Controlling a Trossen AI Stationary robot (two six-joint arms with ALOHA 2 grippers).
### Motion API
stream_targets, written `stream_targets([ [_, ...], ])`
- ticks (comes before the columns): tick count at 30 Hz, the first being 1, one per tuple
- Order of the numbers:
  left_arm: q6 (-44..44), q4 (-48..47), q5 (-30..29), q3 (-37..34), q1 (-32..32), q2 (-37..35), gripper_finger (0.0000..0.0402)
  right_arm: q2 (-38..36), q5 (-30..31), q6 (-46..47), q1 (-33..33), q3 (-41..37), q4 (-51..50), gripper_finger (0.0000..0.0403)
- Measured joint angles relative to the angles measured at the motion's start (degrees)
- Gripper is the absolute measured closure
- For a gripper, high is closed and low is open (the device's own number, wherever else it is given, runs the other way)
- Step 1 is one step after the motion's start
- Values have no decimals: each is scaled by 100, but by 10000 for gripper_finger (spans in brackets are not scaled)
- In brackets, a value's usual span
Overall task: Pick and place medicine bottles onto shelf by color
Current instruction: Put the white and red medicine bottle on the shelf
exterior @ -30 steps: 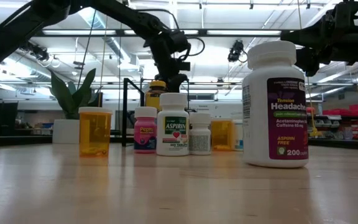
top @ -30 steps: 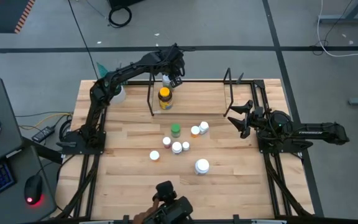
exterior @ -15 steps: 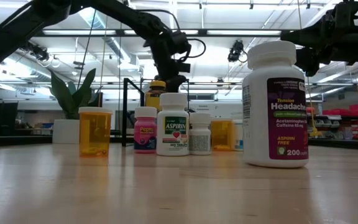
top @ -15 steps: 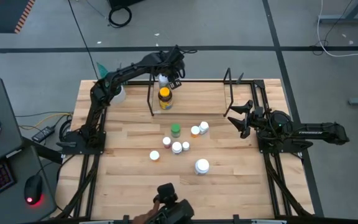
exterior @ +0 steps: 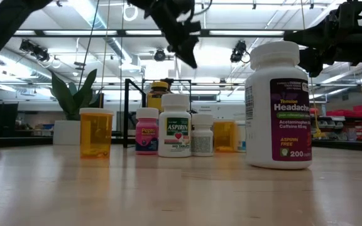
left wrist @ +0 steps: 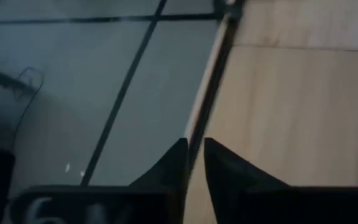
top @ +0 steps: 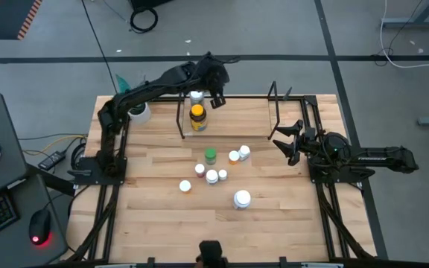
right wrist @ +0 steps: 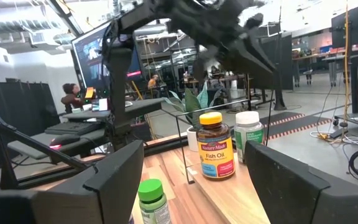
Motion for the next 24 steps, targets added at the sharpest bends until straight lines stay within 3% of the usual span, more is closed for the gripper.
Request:
stream_targets([
  [8,-377,-415,54,0,-498,-215,395,-1,2,1,-1,-1,1,114],
  [16,-852,-1167,-159,0,-1157,-215,393,-1,2,2,0,-2,-1,114],
  [19,-856,-1183,-479,0,-1410,-215,393,-1,2,2,-1,-1,-1,114],
  [24,-859,-1158,-538,0,-1583,-260,397,-1,2,2,-2,0,1,114],
])
